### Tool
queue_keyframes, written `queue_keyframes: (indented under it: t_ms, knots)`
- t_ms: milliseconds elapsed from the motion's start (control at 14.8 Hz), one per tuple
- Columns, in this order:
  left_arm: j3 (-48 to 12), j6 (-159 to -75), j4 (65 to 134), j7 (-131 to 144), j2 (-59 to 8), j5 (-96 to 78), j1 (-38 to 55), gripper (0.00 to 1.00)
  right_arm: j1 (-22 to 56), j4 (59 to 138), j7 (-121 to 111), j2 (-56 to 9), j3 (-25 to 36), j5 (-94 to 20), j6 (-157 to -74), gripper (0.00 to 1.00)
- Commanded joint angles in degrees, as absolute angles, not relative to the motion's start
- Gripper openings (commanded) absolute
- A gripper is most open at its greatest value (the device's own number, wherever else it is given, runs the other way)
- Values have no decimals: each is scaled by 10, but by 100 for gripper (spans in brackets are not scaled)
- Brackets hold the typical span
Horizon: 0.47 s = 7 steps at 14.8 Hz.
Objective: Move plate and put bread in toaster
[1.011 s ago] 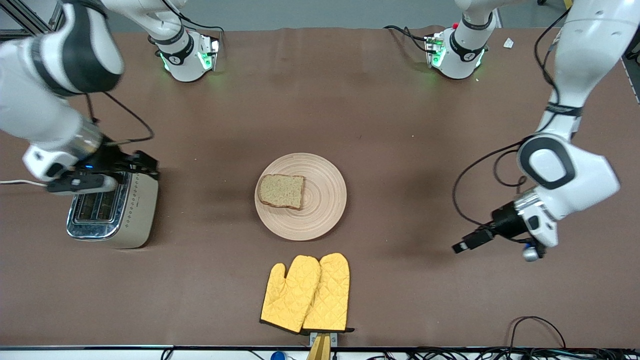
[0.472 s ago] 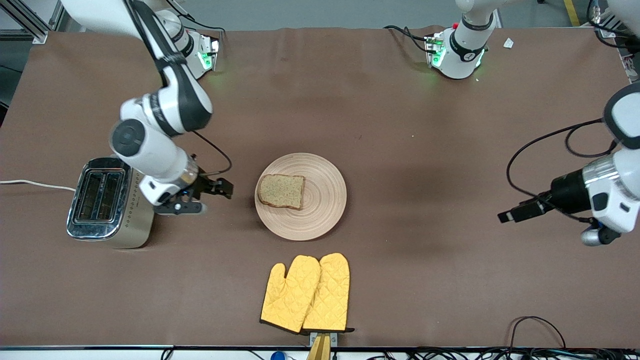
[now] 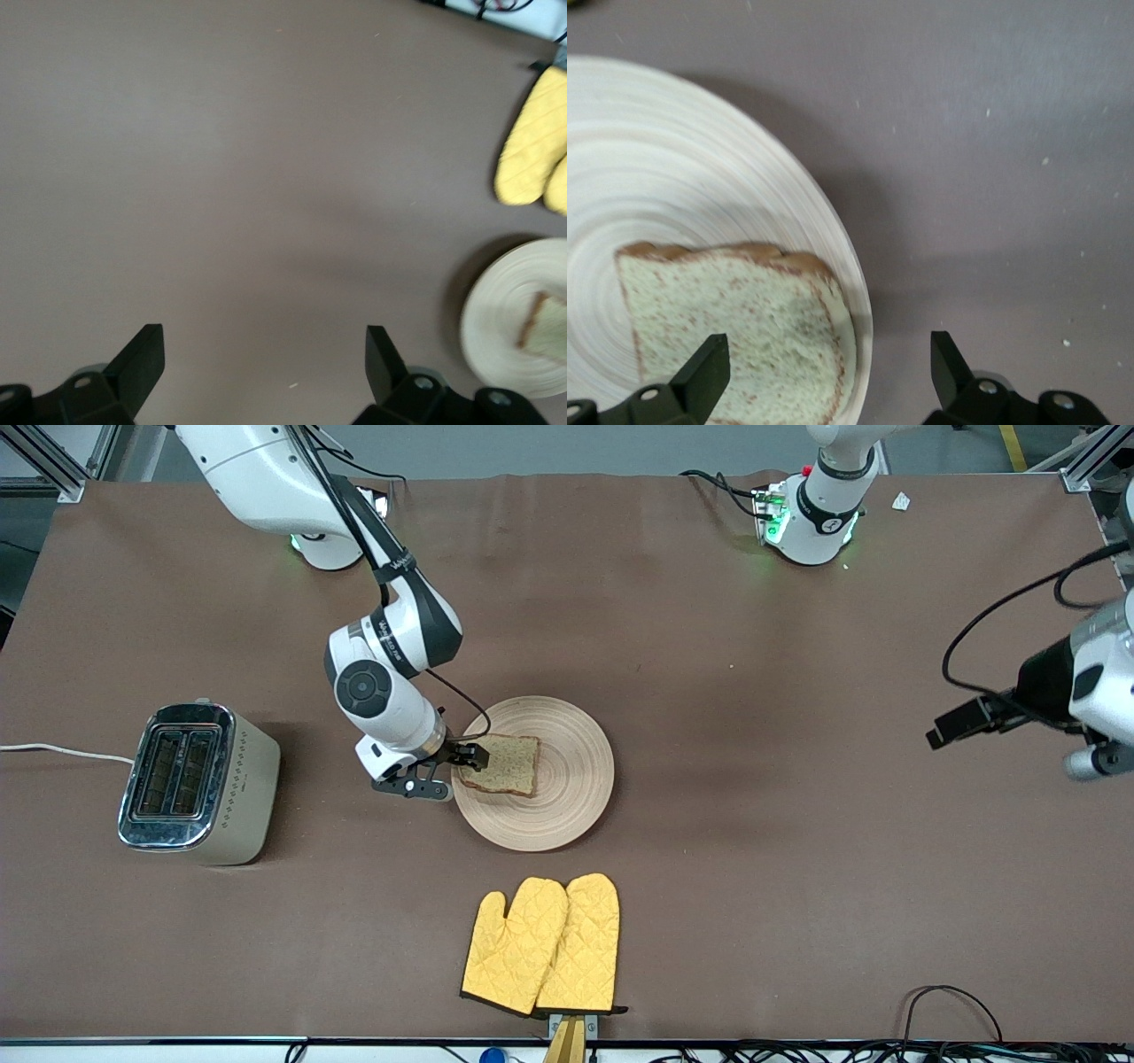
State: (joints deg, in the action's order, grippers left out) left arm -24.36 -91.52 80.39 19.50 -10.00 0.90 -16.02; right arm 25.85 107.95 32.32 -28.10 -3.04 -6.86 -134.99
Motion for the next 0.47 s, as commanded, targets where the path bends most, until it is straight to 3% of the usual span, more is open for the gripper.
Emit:
queue_keyframes:
  t_ms: [0,202,404]
  knots:
    - [-237,-889,830,124,-35,34,-155,100,264,1096,330,-271,-25,-70,-1342,90]
    - [-136,-867,888,77,33,34,-78,100,264,1095,330,-271,-25,-70,-1342,73]
    - [-107,-851,913,32,63,31,-62,100,269,1095,330,-272,-25,-69,-1343,60]
